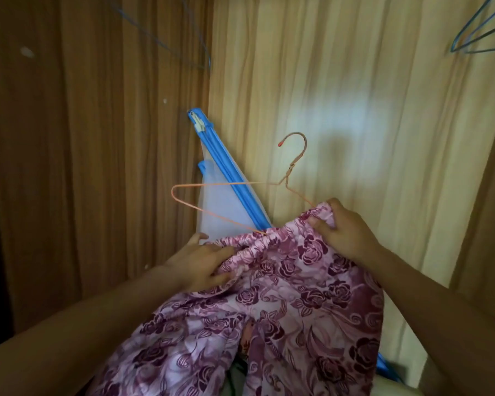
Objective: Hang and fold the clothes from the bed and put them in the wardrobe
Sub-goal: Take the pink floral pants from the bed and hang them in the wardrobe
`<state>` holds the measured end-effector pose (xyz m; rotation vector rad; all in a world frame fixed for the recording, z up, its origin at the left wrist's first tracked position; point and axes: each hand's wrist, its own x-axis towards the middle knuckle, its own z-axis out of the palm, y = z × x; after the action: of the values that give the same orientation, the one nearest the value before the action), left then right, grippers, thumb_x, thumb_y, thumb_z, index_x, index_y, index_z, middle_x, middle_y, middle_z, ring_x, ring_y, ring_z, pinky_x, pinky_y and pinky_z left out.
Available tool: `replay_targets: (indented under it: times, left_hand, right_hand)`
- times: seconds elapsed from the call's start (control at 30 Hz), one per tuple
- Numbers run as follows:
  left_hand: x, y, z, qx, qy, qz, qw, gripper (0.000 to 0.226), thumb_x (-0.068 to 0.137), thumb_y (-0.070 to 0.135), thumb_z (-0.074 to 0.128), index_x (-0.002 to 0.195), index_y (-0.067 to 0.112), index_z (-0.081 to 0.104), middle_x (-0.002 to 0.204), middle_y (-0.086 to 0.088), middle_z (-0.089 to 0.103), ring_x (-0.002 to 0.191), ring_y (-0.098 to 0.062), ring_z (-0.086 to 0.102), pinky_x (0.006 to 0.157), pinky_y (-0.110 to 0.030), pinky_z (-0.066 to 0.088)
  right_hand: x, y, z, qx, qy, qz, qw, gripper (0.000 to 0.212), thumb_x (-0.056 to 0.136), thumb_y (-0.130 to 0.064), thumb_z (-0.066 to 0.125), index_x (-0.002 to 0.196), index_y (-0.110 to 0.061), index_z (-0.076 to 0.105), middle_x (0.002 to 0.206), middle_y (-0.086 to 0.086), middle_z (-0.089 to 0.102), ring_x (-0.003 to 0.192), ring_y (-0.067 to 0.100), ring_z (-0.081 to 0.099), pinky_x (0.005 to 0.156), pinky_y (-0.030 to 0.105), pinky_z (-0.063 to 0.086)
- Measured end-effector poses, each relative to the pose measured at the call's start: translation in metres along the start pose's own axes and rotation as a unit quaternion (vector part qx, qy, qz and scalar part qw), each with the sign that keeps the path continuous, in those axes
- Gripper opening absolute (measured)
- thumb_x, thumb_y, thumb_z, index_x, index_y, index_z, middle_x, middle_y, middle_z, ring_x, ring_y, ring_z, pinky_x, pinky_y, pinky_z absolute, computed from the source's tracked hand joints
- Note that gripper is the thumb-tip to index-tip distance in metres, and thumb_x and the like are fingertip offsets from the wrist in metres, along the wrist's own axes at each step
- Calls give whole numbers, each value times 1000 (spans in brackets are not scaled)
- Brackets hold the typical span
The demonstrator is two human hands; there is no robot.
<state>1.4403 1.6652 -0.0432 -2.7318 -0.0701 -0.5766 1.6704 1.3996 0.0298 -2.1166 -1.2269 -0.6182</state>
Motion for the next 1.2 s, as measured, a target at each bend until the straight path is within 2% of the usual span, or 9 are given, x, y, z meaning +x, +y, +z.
replay_targets:
  times: [0.13,0.27,0.37,0.5,0.6,0.7,0.83,1.0,1.2]
  left_hand:
    - [-10,-34,-3,-124,83,-3,989,52,94,68,33,100,21,56,94,2,64,89,-18,61,76,-28,41]
    - [-24,-63,-9,-240,174,-106,949,56,95,66,33,96,21,66,84,11,70,78,-4,63,72,-31,49]
    - [-15,-64,-16,-271,248,-167,915,60,96,65,31,92,19,69,81,8,73,81,-9,69,76,-35,51]
    - [13,-61,-52,-218,299,-215,904,43,98,66,30,82,29,47,64,9,58,69,-22,62,61,-37,46]
    - [23,-67,-82,-179,279,-196,923,27,100,59,35,87,35,38,71,2,63,72,-30,64,60,-39,47]
    - [38,-52,-105,-27,231,-74,970,52,95,68,18,99,32,55,85,4,70,78,-23,67,57,-33,45]
    - [64,-15,-130,109,205,60,971,59,96,69,20,104,33,66,95,12,67,87,-11,65,53,-26,37]
    - [66,-17,-136,3,272,4,962,39,98,46,48,97,15,72,98,-1,49,94,-20,54,58,-39,53]
    - [76,-21,-161,-33,282,-85,955,36,99,43,51,97,13,71,114,-7,49,109,-28,48,77,-48,54]
  right_hand:
    - [-15,19,-10,-55,33,20,998,73,74,-97,29,106,-33,45,76,-12,61,68,14,60,62,32,48]
    - [-28,43,-20,-107,63,51,991,82,73,-100,20,111,-32,49,73,-11,62,69,19,61,64,33,47]
    - [-33,47,-20,-163,53,24,985,83,75,-99,17,115,-33,48,83,0,69,77,26,66,65,34,45]
    - [-32,46,-29,-165,73,2,984,76,79,-95,15,113,-36,48,86,1,72,78,27,68,64,32,43]
    - [-33,46,-43,-224,103,-59,967,78,82,-93,12,112,-34,53,79,-1,72,73,25,69,57,30,39]
    - [-30,33,-47,-223,121,-83,964,72,84,-91,14,107,-33,51,74,-2,70,69,26,69,54,29,38]
    - [-19,4,-52,-226,133,-92,961,66,86,-90,17,102,-33,47,63,-10,54,60,21,64,50,28,36]
    - [-21,5,-67,-175,115,-81,974,69,84,-90,20,106,-31,47,76,-14,55,65,14,55,55,30,40]
    - [-23,-1,-68,-104,112,-56,987,52,91,-70,35,108,-23,50,87,-7,61,78,18,61,66,37,51]
